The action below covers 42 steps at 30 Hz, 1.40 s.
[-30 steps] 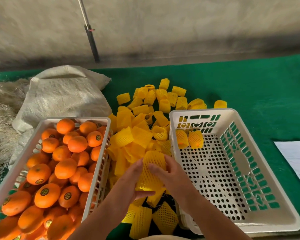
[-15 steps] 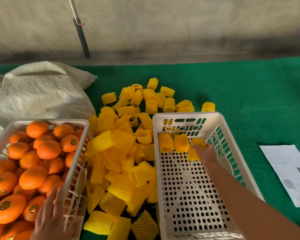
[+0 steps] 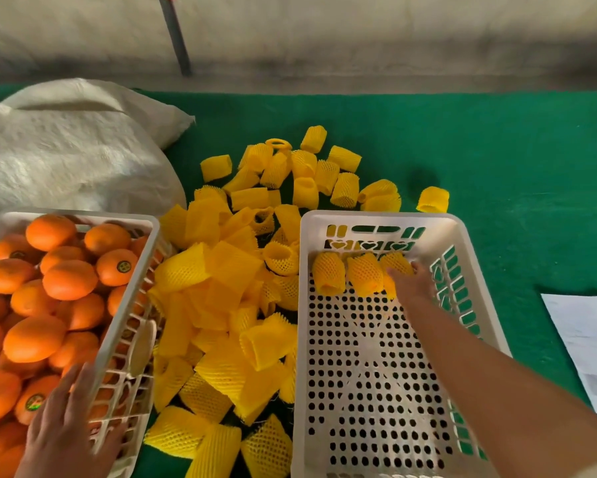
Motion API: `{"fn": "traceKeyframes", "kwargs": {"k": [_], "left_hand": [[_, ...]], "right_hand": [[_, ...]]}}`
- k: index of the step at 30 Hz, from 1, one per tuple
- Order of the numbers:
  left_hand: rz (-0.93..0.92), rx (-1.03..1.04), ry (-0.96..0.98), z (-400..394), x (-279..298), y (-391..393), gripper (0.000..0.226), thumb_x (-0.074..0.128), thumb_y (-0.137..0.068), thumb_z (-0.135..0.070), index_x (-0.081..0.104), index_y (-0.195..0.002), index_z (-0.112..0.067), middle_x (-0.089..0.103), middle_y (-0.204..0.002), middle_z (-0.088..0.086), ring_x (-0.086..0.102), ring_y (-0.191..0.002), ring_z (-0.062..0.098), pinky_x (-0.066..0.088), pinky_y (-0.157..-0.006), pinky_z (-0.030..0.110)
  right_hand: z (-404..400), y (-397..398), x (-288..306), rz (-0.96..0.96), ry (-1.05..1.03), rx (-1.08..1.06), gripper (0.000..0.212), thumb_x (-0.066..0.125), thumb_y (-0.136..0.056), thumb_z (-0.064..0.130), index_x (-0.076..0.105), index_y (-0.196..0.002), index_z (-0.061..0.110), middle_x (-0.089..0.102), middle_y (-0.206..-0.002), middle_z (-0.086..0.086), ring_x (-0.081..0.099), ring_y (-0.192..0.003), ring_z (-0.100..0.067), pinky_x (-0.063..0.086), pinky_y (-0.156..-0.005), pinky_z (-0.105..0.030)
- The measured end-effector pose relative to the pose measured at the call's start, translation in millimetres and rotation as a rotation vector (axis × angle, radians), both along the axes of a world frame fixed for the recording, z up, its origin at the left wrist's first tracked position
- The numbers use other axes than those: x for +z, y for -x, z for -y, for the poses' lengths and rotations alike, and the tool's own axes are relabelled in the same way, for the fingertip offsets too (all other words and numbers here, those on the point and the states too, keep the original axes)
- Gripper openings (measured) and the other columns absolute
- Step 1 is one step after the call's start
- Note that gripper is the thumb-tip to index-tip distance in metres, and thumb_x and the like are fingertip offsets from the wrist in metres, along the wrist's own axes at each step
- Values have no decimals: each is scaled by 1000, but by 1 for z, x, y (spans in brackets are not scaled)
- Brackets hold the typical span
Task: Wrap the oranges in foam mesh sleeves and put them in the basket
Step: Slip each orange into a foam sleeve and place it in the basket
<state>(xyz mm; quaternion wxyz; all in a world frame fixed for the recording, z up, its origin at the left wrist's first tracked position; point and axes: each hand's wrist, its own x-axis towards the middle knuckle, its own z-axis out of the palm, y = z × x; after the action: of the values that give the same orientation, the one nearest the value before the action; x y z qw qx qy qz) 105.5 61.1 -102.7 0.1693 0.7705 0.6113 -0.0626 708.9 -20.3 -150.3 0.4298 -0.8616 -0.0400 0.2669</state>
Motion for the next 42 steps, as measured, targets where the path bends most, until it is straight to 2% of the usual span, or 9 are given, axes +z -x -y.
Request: {"fn": "traceKeyframes", "kwargs": {"k": [3, 6, 11, 18, 21, 26, 29, 35, 42], "left_hand": [[9, -42, 7, 1, 6, -4, 124, 63, -53, -68, 23, -164, -32, 15, -168, -20, 45, -132, 41, 46, -100, 66], [6, -45, -51, 2, 23, -21, 120, 57, -59, -74, 26, -164, -26, 14, -168, -19, 46, -127, 47, 46, -97, 70], [55, -8, -136, 7, 39, -40, 126, 28, -69, -101, 44, -155, -11, 46, -152, 24, 50, -124, 56, 39, -100, 74], [208, 20, 28, 10, 54, -36, 115, 87, -75, -49, 17, -165, -25, 15, -168, 6, 16, -152, 38, 19, -123, 65], [262, 45, 65, 7, 54, -27, 101, 75, -85, -55, 16, -164, -32, 11, -166, -5, 12, -153, 34, 24, -121, 60], [426, 1, -125, -22, 64, -7, 37, 44, -104, -46, 60, -133, -29, 58, -137, 0, 53, -129, 25, 49, -104, 48], [482, -10, -129, -49, 66, 10, 25, 47, -107, -27, 63, -126, -30, 64, -126, -8, 59, -119, 18, 51, -98, 38], [365, -282, -6, -75, 52, 30, 53, 51, -102, -13, 42, -150, -33, 35, -156, -11, 27, -148, 13, 34, -116, 30], [257, -397, -141, -77, 30, 32, 70, 67, -94, -34, 33, -155, -32, 34, -154, -8, 30, -147, 19, 46, -108, 32]], "right_hand": [[8, -4, -10, -7, -15, -11, 68, 76, -93, 39, 46, -150, 19, 60, -136, -12, 59, -108, -29, 52, -93, -46], [18, -2, -13, -28, -70, -42, 75, 79, -90, 34, 42, -155, 23, 58, -143, -9, 58, -120, -31, 49, -102, -48], [42, 33, 7, -14, -145, -92, 83, 78, -91, 24, 32, -161, 24, 43, -160, -10, 44, -144, -33, 39, -115, -55], [63, 148, 67, -42, -329, 53, 51, 75, -95, 20, 56, -142, 25, 67, -130, 6, 65, -118, -10, 49, -104, -37], [56, 199, 90, 14, -323, 188, 43, 74, -96, 22, 62, -137, 29, 71, -123, 13, 66, -114, 1, 50, -99, -30], [37, 262, 108, 224, -236, 339, 35, 72, -96, 28, 65, -129, 35, 71, -116, 17, 67, -108, -1, 54, -82, -24], [34, 280, 102, 319, -102, 367, 50, 71, -98, 29, 56, -145, 26, 64, -138, 2, 61, -125, -20, 57, -95, -46], [37, 300, 95, 409, 17, 430, 65, 72, -97, 24, 43, -155, 26, 49, -157, -1, 48, -143, -25, 42, -111, -49], [36, 311, 85, 600, 139, 450, 49, 67, -99, 22, 52, -145, 22, 58, -143, -7, 61, -122, -27, 48, -82, -33]]}}
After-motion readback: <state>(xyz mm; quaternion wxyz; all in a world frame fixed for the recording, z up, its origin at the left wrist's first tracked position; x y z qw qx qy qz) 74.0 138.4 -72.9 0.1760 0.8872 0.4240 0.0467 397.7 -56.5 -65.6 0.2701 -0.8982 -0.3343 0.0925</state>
